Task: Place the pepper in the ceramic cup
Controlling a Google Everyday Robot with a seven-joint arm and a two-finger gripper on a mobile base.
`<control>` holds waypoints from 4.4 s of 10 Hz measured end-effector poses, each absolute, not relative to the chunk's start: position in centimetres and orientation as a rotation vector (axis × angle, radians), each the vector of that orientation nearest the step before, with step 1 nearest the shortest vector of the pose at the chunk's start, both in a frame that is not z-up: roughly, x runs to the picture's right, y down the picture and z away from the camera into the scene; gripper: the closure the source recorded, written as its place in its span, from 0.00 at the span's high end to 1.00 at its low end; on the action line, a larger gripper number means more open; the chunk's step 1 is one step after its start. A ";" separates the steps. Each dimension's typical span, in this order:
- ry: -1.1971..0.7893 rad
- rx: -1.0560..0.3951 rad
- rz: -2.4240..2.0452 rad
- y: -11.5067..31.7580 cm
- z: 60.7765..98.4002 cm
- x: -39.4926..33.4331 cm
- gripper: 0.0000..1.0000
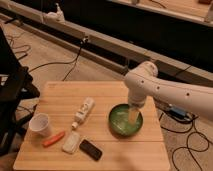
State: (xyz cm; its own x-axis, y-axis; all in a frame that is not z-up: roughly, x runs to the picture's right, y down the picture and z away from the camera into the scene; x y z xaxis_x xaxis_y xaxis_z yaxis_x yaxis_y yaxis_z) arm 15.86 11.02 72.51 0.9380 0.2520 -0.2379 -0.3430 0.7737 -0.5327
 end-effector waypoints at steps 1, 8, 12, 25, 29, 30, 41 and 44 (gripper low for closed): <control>0.126 -0.607 0.328 10.5 72.6 15.0 0.80; -0.311 -0.662 0.093 10.8 70.9 -4.0 0.80; -0.418 -0.637 -0.043 12.4 68.5 -8.7 0.80; -0.569 -0.751 -0.316 21.4 71.9 -24.5 0.80; -0.560 -0.749 -0.319 21.3 72.1 -24.4 0.80; -0.538 -0.762 -0.300 21.5 72.8 -23.9 0.80; -0.521 -0.894 -0.157 25.9 79.7 -28.4 0.34; -0.531 -0.894 -0.150 26.1 80.3 -28.7 0.05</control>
